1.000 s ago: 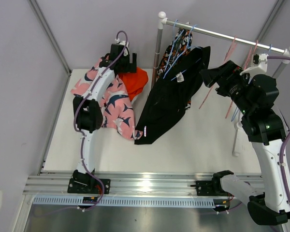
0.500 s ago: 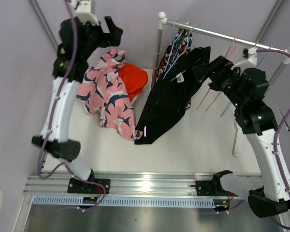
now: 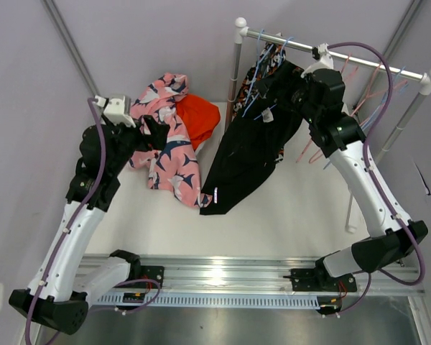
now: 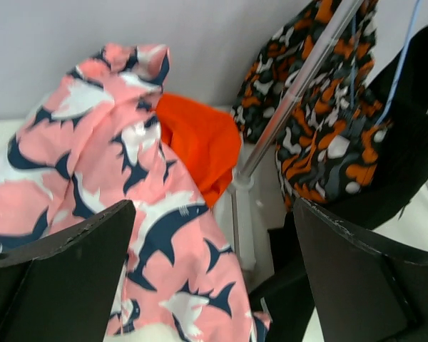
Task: Remove the shorts from the hanger
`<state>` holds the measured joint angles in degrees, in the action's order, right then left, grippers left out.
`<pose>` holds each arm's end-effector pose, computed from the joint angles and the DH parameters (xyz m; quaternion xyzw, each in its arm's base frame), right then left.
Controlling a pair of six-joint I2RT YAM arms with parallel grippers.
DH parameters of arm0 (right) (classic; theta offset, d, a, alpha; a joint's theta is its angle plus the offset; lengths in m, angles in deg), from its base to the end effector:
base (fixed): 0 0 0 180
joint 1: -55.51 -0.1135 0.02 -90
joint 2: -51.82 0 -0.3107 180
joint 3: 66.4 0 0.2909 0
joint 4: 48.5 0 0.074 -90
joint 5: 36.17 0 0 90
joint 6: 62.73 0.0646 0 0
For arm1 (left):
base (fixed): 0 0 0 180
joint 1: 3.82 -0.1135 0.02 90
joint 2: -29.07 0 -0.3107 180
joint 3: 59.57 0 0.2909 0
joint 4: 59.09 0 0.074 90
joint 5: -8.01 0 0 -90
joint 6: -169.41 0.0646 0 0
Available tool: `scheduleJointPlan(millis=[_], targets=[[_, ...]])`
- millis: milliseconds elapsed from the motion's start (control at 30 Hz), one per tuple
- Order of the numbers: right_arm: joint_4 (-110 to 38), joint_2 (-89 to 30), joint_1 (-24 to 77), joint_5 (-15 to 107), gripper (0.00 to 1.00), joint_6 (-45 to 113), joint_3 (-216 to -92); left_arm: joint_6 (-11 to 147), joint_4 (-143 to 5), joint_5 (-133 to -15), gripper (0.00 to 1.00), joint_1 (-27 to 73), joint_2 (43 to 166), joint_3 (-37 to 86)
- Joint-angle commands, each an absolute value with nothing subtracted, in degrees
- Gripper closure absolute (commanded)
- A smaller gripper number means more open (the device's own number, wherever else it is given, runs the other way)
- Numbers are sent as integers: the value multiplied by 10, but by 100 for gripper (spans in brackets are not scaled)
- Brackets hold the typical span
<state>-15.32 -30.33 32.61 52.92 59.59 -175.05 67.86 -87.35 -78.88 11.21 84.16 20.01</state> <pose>0.3456 0.1471 0.5350 0.0561 0.7450 0.3133 0.5862 0.2358 -0.0670 0.4798 0.0407 0.7288 -0.1763 0.6604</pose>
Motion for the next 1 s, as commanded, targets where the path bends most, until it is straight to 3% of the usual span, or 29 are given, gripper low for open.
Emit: scheduleJointPlan(millis=[0, 167, 367, 400, 500, 767, 967], targets=[[-205, -322, 321, 552, 7, 591, -1789, 664, -814, -798, 1, 113, 810, 167], [-220, -354, 313, 558, 23, 592, -1800, 662, -816, -793, 1, 113, 816, 148], [-215, -373, 312, 566, 66, 584, -1815, 667, -814, -789, 1, 112, 814, 132], [-213, -372, 312, 568, 79, 585, -1816, 668, -811, -790, 1, 112, 813, 131], [-205, -359, 310, 577, 95, 585, -1814, 668, -811, -783, 1, 112, 811, 127], [-174, -288, 311, 615, 100, 563, -1801, 661, -797, -751, 1, 150, 746, 156], [-163, -228, 310, 631, 100, 567, -1806, 624, -769, -598, 1, 230, 766, 193]])
